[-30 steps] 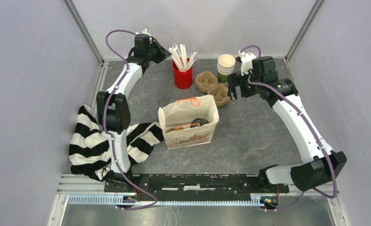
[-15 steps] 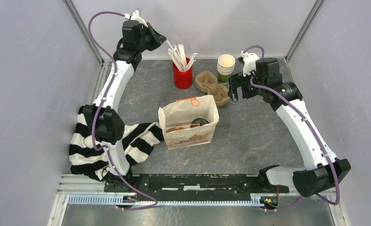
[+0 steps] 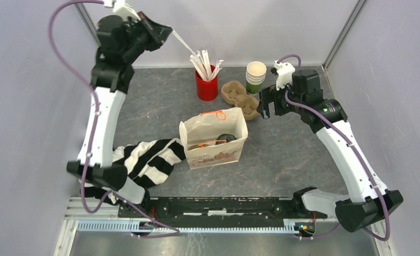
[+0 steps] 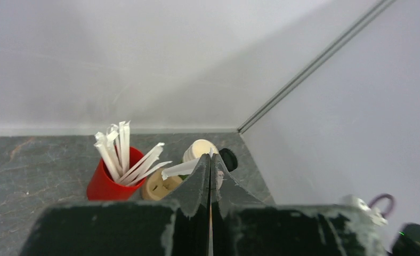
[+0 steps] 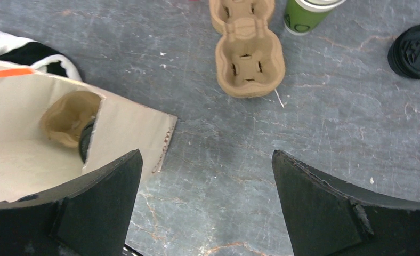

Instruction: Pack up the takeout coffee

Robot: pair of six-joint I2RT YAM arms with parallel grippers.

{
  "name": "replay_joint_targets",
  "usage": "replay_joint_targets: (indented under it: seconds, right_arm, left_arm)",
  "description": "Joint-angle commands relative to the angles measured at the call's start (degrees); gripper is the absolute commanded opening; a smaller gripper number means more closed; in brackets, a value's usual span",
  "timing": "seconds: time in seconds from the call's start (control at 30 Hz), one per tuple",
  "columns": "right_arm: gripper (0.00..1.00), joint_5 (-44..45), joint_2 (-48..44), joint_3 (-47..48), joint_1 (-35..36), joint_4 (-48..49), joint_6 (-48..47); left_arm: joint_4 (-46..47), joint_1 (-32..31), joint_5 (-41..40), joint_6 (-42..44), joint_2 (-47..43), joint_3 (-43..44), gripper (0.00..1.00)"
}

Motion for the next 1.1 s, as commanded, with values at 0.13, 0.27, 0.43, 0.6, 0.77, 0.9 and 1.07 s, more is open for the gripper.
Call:
replay_joint_targets:
  seconds: [0.13, 0.27, 0.43, 0.6, 0.77, 0.9, 1.07]
  right_arm:
    - [0.98, -2.28, -8.57, -4.12, 1.95, -0.51, 2.47]
    - [0.98, -2.93, -11.91, -7.1, 2.24, -0.3, 3.14]
    - [0.98, -1.1, -14.87, -7.81, 2.16, -1.37, 2.94]
    - [0.98, -0.5, -17.04, -8.54, 2.19, -2.57, 2.93]
    - [0.98, -0.63, -18.78, -9.94, 2.14, -2.75, 4.05]
    - [0.98, -0.51, -19.61, -10.97, 2.2, -2.6, 4.93]
    - [0.98, 0.34, -20.4, -11.99, 2.25, -2.45, 5.7]
  left_arm:
    - [-13.27, -0.29, 10.13, 1.46, -16.64, 2.34, 0.02]
    - [-18.37, -0.32, 12.98, 2.04, -21.25, 2.42, 0.02]
    - [-23.66, -0.32, 15.59, 2.97, -24.37, 1.54, 0.02]
    - [-30.05, -0.25, 16.37, 6.09, -25.21, -1.16, 0.02]
    - [-31.0, -0.25, 13.59, 8.04, -26.5, -4.82, 0.02]
    - [-28.25, -0.25, 15.94, 8.09, -27.02, -10.87, 0.02]
    - [-27.7, -0.27, 15.08, 11.11, -26.44, -15.77, 0.02]
